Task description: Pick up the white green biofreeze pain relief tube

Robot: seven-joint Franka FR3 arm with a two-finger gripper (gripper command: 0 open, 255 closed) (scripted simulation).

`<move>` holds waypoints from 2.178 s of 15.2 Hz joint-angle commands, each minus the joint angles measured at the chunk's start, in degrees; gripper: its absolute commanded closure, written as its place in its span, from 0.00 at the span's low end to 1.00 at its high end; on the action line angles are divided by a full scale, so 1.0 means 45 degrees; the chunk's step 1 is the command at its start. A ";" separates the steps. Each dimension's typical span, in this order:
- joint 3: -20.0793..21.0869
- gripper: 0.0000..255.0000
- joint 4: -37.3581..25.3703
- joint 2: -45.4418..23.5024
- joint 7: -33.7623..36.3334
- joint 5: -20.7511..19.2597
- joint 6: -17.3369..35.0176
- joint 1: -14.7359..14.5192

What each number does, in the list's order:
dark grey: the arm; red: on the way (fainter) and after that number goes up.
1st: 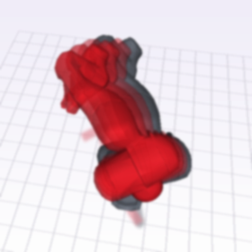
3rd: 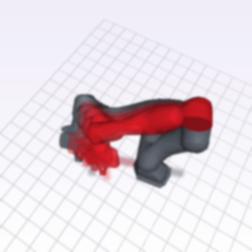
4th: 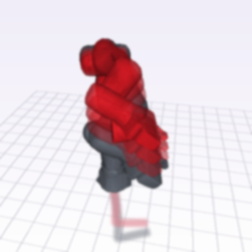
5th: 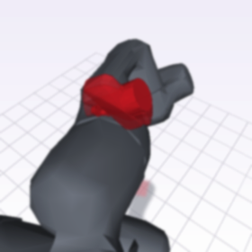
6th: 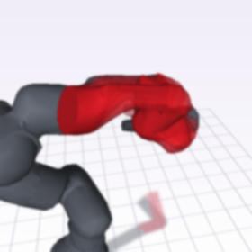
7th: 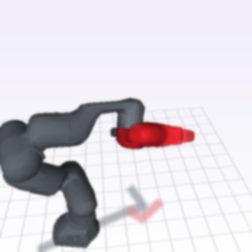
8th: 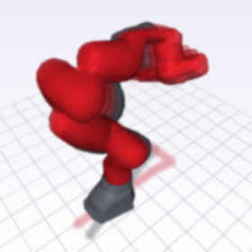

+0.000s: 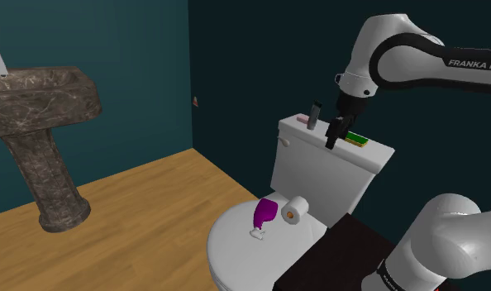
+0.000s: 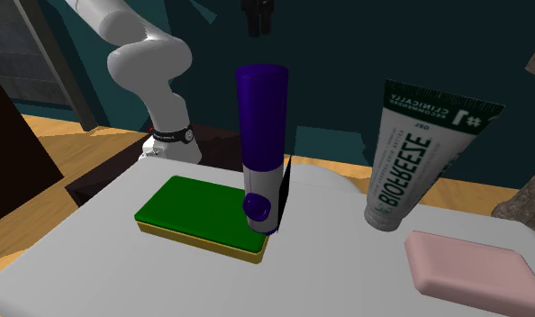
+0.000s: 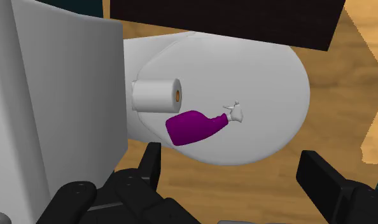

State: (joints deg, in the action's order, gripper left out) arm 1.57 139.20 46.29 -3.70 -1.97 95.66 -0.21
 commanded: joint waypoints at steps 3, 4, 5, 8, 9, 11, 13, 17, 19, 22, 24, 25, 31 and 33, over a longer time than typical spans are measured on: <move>-0.0156 0.00 -0.0330 -0.0752 0.0161 -0.0168 0.0631 0.0282; -0.0234 0.00 -0.0513 -0.1129 0.0243 -0.0247 0.0929 0.0419; -0.0312 0.00 -0.0707 -0.1506 0.0327 -0.0321 0.1216 0.0554; -0.0553 0.00 -0.1359 -0.2630 0.0582 -0.0525 0.2005 0.0935; -0.0635 0.00 -0.1597 -0.3002 0.0668 -0.0584 0.2244 0.1055; -0.0804 0.00 -0.2105 -0.3740 0.0840 -0.0692 0.2687 0.1283; -0.0976 0.00 -0.2651 -0.4470 0.1007 -0.0779 0.3084 0.1501; -0.1336 0.00 -0.3856 -0.5907 0.1323 -0.0888 0.3742 0.1905; -0.1524 0.00 -0.4511 -0.6613 0.1469 -0.0906 0.4007 0.2092; -0.1817 0.00 -0.5560 -0.7664 0.1667 -0.0881 0.4326 0.2360; -0.2019 0.00 -0.6304 -0.8360 0.1785 -0.0828 0.4489 0.2534; -0.2121 0.00 -0.6689 -0.8708 0.1839 -0.0790 0.4556 0.2621; -0.2731 0.00 -0.9212 -1.0816 0.2102 -0.0387 0.4744 0.3189; -0.2924 0.00 -1.0146 -1.1538 0.2171 -0.0188 0.4723 0.3411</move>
State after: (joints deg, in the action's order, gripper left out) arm -11.01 95.54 -4.04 6.20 -3.36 116.83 14.49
